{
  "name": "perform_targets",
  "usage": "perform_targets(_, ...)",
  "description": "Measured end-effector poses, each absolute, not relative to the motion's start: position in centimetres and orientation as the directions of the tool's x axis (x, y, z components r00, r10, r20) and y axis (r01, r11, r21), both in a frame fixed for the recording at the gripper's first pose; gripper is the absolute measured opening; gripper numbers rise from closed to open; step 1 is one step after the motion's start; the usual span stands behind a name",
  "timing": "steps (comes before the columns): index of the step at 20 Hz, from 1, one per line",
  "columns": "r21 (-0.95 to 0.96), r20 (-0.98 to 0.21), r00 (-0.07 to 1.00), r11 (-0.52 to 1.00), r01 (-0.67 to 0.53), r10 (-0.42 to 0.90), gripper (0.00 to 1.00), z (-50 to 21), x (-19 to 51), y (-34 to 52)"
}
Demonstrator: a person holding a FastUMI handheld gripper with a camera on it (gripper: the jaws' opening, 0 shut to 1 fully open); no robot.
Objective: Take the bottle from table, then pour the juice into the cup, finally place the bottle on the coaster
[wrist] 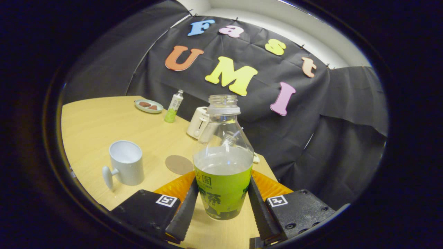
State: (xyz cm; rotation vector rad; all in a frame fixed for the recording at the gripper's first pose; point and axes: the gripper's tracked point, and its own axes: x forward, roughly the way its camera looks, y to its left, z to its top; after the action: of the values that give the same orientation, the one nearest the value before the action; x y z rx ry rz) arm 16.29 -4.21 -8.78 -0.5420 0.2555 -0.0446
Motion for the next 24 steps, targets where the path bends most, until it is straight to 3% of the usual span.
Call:
perform_targets(4, -0.631, -0.243, 0.956, 0.776, -0.026, -0.165, 0.8, -8.8, 16.8, -5.2)
perform_targets(11, -0.852, -0.088, 0.966, 0.521, 0.053, -0.241, 0.8, -6.2, 18.0, -5.5)
perform_targets(24, -0.977, 0.017, 0.953, 0.198, 0.08, -0.302, 0.8, -5.1, 18.8, -5.2)
